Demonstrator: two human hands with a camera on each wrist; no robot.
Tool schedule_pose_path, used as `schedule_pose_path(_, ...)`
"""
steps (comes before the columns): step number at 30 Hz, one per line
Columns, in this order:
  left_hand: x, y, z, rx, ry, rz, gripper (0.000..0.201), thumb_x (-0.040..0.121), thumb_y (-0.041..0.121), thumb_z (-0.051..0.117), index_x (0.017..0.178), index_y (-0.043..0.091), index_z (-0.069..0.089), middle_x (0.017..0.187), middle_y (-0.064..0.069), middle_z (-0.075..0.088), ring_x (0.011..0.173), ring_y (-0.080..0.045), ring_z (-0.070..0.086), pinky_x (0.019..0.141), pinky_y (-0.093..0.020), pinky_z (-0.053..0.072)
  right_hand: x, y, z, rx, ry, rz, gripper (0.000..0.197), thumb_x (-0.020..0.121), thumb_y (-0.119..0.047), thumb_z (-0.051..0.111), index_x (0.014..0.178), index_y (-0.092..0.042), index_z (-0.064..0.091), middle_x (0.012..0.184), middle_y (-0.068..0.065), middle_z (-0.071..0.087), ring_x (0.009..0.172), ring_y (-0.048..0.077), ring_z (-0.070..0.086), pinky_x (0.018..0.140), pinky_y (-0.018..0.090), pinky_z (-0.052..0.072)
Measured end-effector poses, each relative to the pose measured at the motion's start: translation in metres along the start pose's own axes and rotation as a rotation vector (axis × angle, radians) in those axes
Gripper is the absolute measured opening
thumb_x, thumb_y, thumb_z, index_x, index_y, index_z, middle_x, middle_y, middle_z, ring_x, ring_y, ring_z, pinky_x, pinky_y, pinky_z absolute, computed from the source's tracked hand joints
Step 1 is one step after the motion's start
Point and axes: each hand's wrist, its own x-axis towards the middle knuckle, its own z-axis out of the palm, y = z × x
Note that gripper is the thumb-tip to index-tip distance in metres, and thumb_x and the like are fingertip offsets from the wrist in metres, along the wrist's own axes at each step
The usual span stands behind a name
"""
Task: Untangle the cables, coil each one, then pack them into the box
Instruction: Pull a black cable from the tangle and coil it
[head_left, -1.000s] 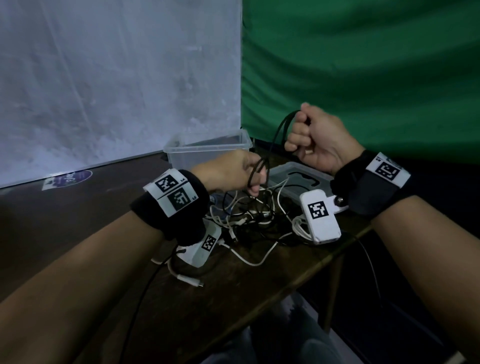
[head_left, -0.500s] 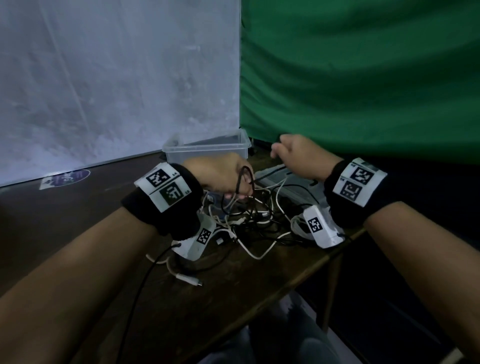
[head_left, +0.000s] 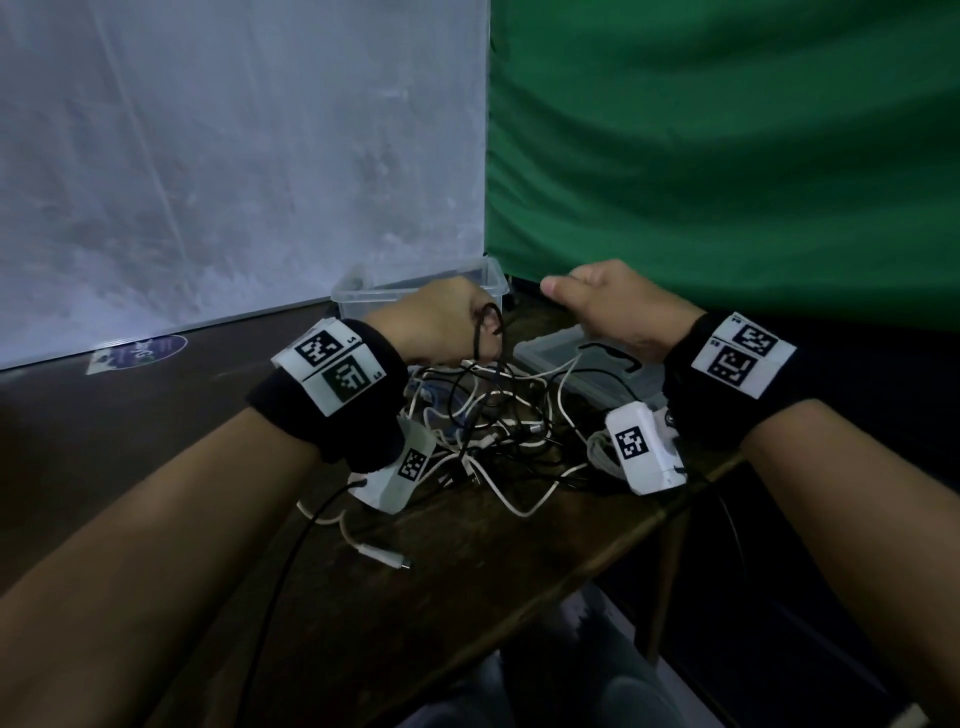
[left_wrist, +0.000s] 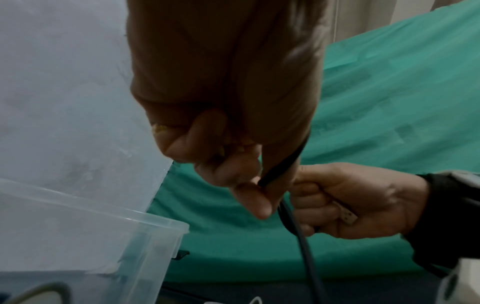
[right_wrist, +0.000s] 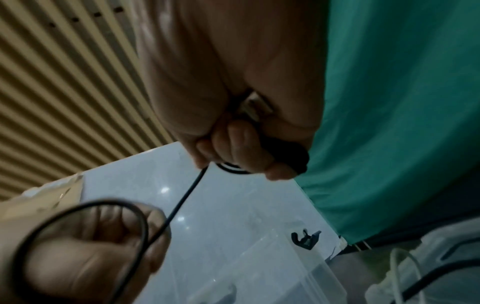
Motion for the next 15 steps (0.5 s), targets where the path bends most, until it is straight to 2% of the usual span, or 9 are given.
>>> schedule_pose_path(1, 0.001, -0.002, 0.001, -0.031, -0.007, 0.003, 0.022, 0.077, 0.012, 0.064, 0.057, 0.017, 0.056, 0.075, -0.015, 0.066, 0.065, -0.016, 0.053, 0.069, -0.033, 0.050, 0.003, 0.001, -0.001, 0.089, 0.059, 0.027, 0.040, 0.092, -0.038, 0.055, 0.059, -0.020, 0.042, 0.051, -0.001, 0.036, 0.045, 0.014, 0.031, 0.052, 0.026, 0.026)
schedule_pose_path(3, 0.001, -0.008, 0.003, -0.074, -0.020, 0.000, 0.030, 0.077, 0.010, 0.065, 0.051, 0.021, 0.054, 0.069, -0.009, 0.067, 0.057, -0.012, 0.052, 0.064, -0.029, 0.048, 0.008, 0.003, -0.005, 0.341, 0.162, 0.102, 0.039, 0.094, -0.032, 0.052, 0.060, -0.020, 0.038, 0.044, -0.004, 0.033, 0.037, 0.012, 0.028, 0.050, 0.026, 0.025)
schedule_pose_path(6, -0.001, -0.013, 0.008, -0.117, -0.064, 0.006, 0.034, 0.078, 0.010, 0.069, 0.050, 0.024, 0.057, 0.067, -0.003, 0.068, 0.048, -0.009, 0.053, 0.055, -0.025, 0.045, 0.010, 0.000, -0.015, 0.744, 0.223, 0.238, 0.035, 0.100, -0.026, 0.043, 0.066, -0.018, 0.036, 0.038, -0.007, 0.031, 0.031, 0.011, 0.026, 0.047, 0.027, 0.030)
schedule_pose_path(8, -0.003, -0.013, 0.014, -0.092, -0.103, 0.036, 0.033, 0.080, 0.011, 0.071, 0.053, 0.025, 0.057, 0.065, 0.002, 0.068, 0.046, -0.007, 0.054, 0.052, -0.023, 0.042, 0.009, -0.006, -0.021, 1.049, 0.225, 0.303, 0.036, 0.102, -0.025, 0.037, 0.067, -0.017, 0.036, 0.042, 0.000, 0.049, 0.033, 0.013, 0.044, 0.045, 0.025, 0.039)
schedule_pose_path(10, -0.003, -0.012, 0.020, -0.072, -0.137, 0.068, 0.029, 0.083, 0.011, 0.068, 0.057, 0.021, 0.058, 0.059, 0.010, 0.066, 0.052, -0.009, 0.060, 0.051, -0.023, 0.044, 0.010, -0.011, -0.024, 1.314, 0.236, 0.306, 0.036, 0.103, -0.023, 0.032, 0.068, -0.014, 0.036, 0.068, 0.017, 0.069, 0.057, 0.022, 0.069, 0.046, 0.029, 0.052)
schedule_pose_path(12, -0.003, -0.013, 0.025, -0.051, -0.167, 0.106, 0.030, 0.084, 0.011, 0.067, 0.057, 0.022, 0.059, 0.060, 0.012, 0.067, 0.060, -0.017, 0.065, 0.053, -0.029, 0.050, 0.014, -0.011, -0.025, 1.370, 0.265, 0.254, 0.038, 0.104, -0.024, 0.030, 0.068, -0.012, 0.039, 0.102, 0.028, 0.067, 0.094, 0.033, 0.069, 0.070, 0.041, 0.059)
schedule_pose_path(13, -0.004, -0.013, 0.025, -0.043, -0.194, 0.118, 0.029, 0.083, 0.010, 0.067, 0.058, 0.025, 0.062, 0.065, 0.009, 0.070, 0.063, -0.018, 0.067, 0.057, -0.033, 0.054, 0.018, -0.009, -0.025, 1.332, 0.285, 0.234, 0.038, 0.103, -0.024, 0.031, 0.069, -0.013, 0.041, 0.112, 0.026, 0.065, 0.104, 0.034, 0.065, 0.080, 0.043, 0.057)
schedule_pose_path(14, -0.004, -0.015, 0.025, -0.044, -0.216, 0.134, 0.030, 0.082, 0.007, 0.067, 0.060, 0.028, 0.064, 0.071, 0.005, 0.072, 0.065, -0.016, 0.068, 0.061, -0.035, 0.056, 0.020, -0.006, -0.024, 1.269, 0.309, 0.219, 0.037, 0.103, -0.025, 0.033, 0.069, -0.014, 0.043, 0.109, 0.019, 0.067, 0.100, 0.031, 0.066, 0.082, 0.040, 0.054)
schedule_pose_path(15, -0.005, -0.015, 0.025, -0.054, -0.223, 0.151, 0.030, 0.081, 0.005, 0.066, 0.062, 0.028, 0.065, 0.075, 0.002, 0.073, 0.061, -0.012, 0.068, 0.059, -0.034, 0.056, 0.022, -0.003, -0.022, 1.188, 0.343, 0.209, 0.033, 0.102, -0.024, 0.037, 0.071, -0.015, 0.045, 0.094, 0.010, 0.066, 0.085, 0.023, 0.064, 0.077, 0.034, 0.051)
